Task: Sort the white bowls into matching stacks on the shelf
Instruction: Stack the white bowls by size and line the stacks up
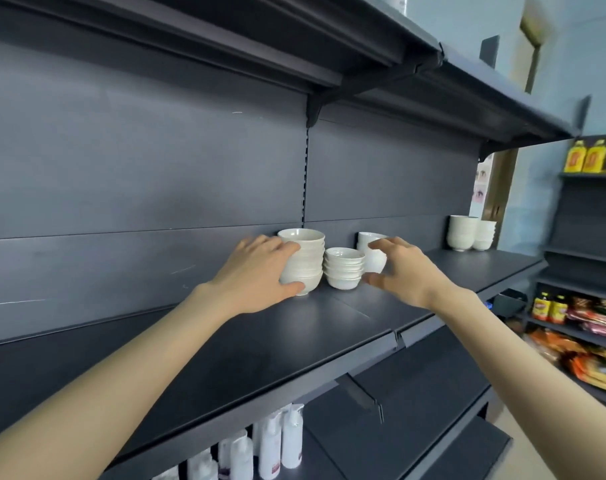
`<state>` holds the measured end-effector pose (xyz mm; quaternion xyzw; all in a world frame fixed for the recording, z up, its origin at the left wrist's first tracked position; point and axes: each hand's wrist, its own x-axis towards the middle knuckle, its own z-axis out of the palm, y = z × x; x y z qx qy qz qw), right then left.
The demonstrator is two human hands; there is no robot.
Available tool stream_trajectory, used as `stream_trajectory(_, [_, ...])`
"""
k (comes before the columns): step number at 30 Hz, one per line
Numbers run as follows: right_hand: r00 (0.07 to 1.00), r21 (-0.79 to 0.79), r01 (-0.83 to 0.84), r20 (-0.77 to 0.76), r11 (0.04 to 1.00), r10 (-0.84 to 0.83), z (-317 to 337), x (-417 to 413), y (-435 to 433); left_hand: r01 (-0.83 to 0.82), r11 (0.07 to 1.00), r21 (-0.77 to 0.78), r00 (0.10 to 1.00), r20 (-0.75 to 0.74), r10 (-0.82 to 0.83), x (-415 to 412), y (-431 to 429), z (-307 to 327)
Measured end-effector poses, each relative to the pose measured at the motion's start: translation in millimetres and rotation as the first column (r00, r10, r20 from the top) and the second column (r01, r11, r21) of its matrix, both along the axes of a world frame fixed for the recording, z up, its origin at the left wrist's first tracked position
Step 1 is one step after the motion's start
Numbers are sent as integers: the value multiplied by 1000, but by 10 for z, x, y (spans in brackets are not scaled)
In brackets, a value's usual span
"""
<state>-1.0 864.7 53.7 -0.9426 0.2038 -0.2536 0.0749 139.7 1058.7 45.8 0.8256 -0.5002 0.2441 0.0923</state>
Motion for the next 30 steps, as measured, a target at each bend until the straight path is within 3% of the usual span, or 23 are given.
stream_trajectory(10, [988, 66, -155, -10, 986, 156, -37, 1001, -1043, -122, 992, -16, 990, -75, 121, 745, -974, -142])
stream_trajectory(16, [949, 119, -314, 14, 942, 314, -130, 1631, -1515, -228, 954, -193, 940, -298, 165, 1045, -1305, -407])
stream_trajectory(21, [883, 196, -462, 13, 865, 469, -200, 2050, -1834, -378, 863, -334, 846, -504, 176, 1189, -1569, -622])
stream_trajectory(27, [762, 375, -628, 117, 682, 637, -281, 2452, -2044, -509, 786, -351, 738, -648, 188, 1251, -1847, -870])
stream_trajectory(30, [742, 435, -639, 134, 634, 657, -355, 2589, -2081, -543, 775, -324, 683, -708, 182, 1308, -1934, -959])
